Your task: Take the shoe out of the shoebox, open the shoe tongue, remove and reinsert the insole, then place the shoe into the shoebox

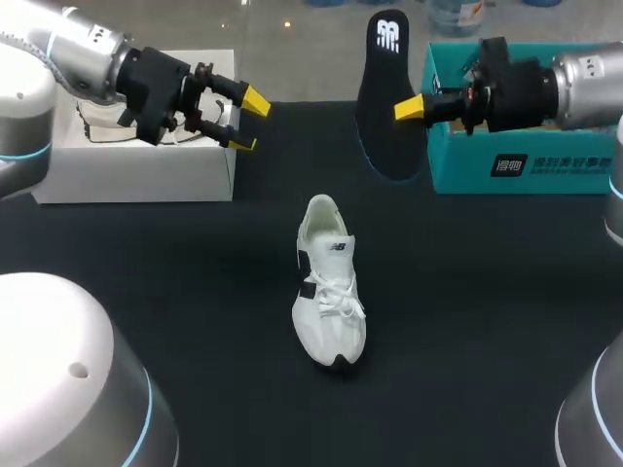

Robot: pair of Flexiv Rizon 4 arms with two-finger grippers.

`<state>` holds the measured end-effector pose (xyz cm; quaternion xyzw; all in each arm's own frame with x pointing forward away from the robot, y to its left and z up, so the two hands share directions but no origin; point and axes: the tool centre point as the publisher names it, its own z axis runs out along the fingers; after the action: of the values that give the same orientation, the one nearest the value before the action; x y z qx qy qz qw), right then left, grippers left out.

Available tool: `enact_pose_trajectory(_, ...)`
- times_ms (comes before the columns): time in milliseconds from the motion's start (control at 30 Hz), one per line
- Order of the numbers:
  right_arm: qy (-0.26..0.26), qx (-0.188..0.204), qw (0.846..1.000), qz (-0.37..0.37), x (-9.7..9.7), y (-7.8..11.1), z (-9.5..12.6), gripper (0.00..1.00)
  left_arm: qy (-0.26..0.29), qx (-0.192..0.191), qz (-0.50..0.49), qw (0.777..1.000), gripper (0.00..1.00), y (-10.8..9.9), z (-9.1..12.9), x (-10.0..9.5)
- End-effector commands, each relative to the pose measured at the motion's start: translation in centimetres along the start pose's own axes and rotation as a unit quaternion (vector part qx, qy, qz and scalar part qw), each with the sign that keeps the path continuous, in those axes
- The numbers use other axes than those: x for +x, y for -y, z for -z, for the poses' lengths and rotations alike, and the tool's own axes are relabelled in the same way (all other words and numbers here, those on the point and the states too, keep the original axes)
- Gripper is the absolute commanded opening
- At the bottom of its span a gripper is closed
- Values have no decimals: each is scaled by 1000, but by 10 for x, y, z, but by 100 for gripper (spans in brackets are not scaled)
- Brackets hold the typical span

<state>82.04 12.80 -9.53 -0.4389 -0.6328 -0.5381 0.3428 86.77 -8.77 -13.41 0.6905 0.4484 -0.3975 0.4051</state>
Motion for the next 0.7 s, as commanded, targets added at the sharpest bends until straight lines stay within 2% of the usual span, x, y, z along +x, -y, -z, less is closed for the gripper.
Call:
enact_pose_trajectory(33,14,-5,1000,14,1,-16,-14,0,-8,15,-7,1000,100,-6,29,5)
enact_pose_trajectory(367,48,-11,997,58,-2,-47,-32,0,-15,26,-25,999,100,-21,73,23)
enact_pose_trajectory(600,90,-5,991,101,-7,-75,-47,0,-25,36,-29,999,100,-30,94,41)
enact_pose_trajectory(700,104,-14,988,117,-8,-87,-55,0,-26,42,-24,998,100,-35,101,47)
